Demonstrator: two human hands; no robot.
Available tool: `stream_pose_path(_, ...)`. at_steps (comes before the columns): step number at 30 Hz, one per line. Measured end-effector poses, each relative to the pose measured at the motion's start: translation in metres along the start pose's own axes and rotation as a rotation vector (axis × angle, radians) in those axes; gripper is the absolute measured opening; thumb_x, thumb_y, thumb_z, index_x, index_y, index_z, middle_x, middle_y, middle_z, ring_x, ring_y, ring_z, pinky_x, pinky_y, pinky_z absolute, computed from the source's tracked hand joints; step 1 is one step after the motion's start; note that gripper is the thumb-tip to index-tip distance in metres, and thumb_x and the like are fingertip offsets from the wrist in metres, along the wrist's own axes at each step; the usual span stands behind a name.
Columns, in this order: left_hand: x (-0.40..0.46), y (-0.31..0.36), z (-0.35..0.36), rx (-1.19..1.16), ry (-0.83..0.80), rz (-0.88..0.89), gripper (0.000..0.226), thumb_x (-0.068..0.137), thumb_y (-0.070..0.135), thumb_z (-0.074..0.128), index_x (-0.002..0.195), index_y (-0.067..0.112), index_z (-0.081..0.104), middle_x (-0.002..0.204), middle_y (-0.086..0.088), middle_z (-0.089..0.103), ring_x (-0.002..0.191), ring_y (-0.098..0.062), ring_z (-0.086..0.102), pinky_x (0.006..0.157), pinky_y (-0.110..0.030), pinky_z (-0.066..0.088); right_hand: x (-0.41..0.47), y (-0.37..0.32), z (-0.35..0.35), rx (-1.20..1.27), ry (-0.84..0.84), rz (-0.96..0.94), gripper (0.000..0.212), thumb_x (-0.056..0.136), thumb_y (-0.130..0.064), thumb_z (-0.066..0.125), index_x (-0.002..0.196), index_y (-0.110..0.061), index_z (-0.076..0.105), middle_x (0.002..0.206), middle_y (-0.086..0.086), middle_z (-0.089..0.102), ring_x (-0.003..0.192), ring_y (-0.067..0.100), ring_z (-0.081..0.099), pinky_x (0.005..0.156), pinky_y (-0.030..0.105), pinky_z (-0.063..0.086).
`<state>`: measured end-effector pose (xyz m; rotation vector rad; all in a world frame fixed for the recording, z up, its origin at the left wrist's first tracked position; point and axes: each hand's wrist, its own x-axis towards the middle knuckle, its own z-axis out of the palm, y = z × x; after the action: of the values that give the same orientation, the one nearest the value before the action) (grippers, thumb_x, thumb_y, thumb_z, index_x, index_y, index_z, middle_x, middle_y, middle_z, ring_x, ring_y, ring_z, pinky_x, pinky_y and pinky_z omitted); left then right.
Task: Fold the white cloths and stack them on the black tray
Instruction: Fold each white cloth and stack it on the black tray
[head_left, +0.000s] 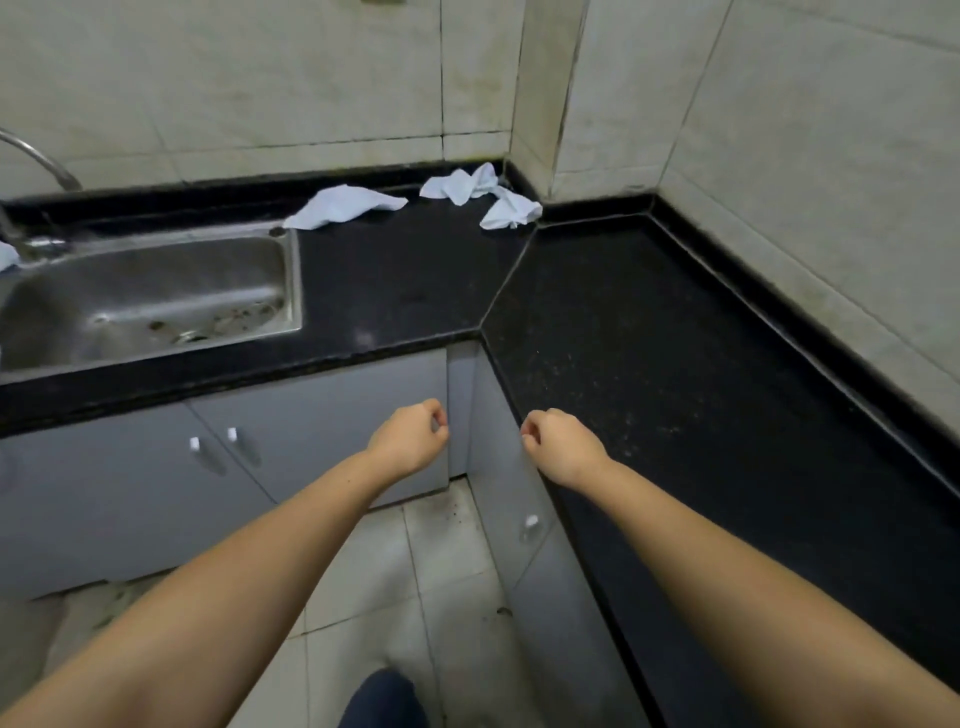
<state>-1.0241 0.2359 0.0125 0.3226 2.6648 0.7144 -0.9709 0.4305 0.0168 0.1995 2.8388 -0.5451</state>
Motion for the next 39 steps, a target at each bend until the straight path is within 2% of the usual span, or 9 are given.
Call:
stream_pose_path(5, 0.103, -0.008, -0.03, -0.018, -0.002, 0.028, 0.014, 0.091, 0.019, 0.047, 0.098, 0.013, 0.057, 0.102, -0.009, 0.063, 0.094, -0.027, 0.059, 0.084, -0.038, 0.05, 0.101, -0.009, -0.018, 0.034, -0.019, 0.002, 0.023, 0.096, -0.023, 0.044, 0.11, -0.015, 0.059, 0.113, 0.008, 0.054, 0.096, 0.024, 0.057, 0.079, 0.034, 0.047)
stream_pose_path(10, 0.213, -0.015, -0.071, -0.021, -0.086, 0.105, 0.013, 0.092, 0.018, 0.046, 0.097, 0.014, 0.058, 0.094, -0.007, 0.064, 0.088, -0.028, 0.062, 0.08, -0.043, 0.052, 0.208, -0.021, -0.031, 0.091, -0.003, 0.104, 0.024, 0.098, -0.023, 0.041, 0.109, -0.013, 0.059, 0.112, 0.008, 0.054, 0.096, 0.025, 0.058, 0.084, 0.038, 0.05)
stream_pose_path(17, 0.352, -0.009, -0.126, 0.028, -0.144, 0.201, 0.013, 0.092, 0.021, 0.047, 0.099, 0.016, 0.057, 0.097, -0.006, 0.064, 0.087, -0.023, 0.061, 0.083, -0.043, 0.052, 0.323, -0.033, -0.062, 0.136, 0.089, 0.208, 0.026, 0.097, -0.021, 0.043, 0.11, -0.007, 0.061, 0.115, 0.015, 0.057, 0.102, 0.029, 0.058, 0.087, 0.038, 0.048)
stream_pose_path(21, 0.416, 0.006, -0.131, 0.015, -0.155, 0.228, 0.014, 0.09, 0.02, 0.049, 0.098, 0.014, 0.059, 0.097, -0.008, 0.066, 0.087, -0.025, 0.061, 0.083, -0.042, 0.052, 0.385, -0.019, -0.085, 0.185, 0.139, 0.256, 0.025, 0.094, -0.017, 0.045, 0.108, -0.01, 0.064, 0.117, 0.014, 0.058, 0.105, 0.031, 0.058, 0.089, 0.038, 0.049)
stream_pose_path(27, 0.497, 0.027, -0.131, -0.018, -0.131, 0.193, 0.018, 0.092, 0.02, 0.049, 0.103, 0.011, 0.058, 0.1, -0.009, 0.064, 0.091, -0.025, 0.06, 0.082, -0.043, 0.051, 0.491, -0.002, -0.111, 0.17, 0.211, 0.201, 0.025, 0.095, -0.016, 0.045, 0.112, -0.011, 0.063, 0.117, 0.013, 0.056, 0.106, 0.03, 0.057, 0.085, 0.038, 0.049)
stream_pose_path(31, 0.554, 0.045, -0.116, 0.005, -0.076, 0.193, 0.029, 0.093, 0.023, 0.048, 0.12, 0.012, 0.049, 0.116, -0.012, 0.053, 0.103, -0.027, 0.055, 0.085, -0.043, 0.05, 0.554, 0.01, -0.115, 0.024, 0.284, 0.134, 0.033, 0.093, -0.016, 0.047, 0.126, -0.015, 0.054, 0.127, 0.011, 0.049, 0.119, 0.03, 0.046, 0.092, 0.041, 0.04)
stream_pose_path(35, 0.59, 0.053, -0.099, 0.089, -0.021, 0.186, 0.043, 0.095, 0.025, 0.047, 0.135, 0.011, 0.036, 0.13, -0.013, 0.041, 0.118, -0.028, 0.042, 0.086, -0.038, 0.044, 0.591, 0.021, -0.103, -0.142, 0.191, 0.1, 0.037, 0.092, -0.019, 0.05, 0.129, -0.018, 0.05, 0.131, 0.009, 0.045, 0.123, 0.028, 0.039, 0.095, 0.039, 0.032)
stream_pose_path(39, 0.601, 0.05, -0.084, 0.298, -0.077, 0.221, 0.038, 0.095, 0.029, 0.045, 0.127, 0.008, 0.046, 0.127, -0.014, 0.04, 0.118, -0.028, 0.038, 0.081, -0.036, 0.043, 0.598, 0.023, -0.092, -0.148, 0.17, 0.139, 0.026, 0.094, -0.023, 0.047, 0.116, -0.018, 0.058, 0.124, 0.007, 0.051, 0.119, 0.027, 0.042, 0.092, 0.037, 0.031)
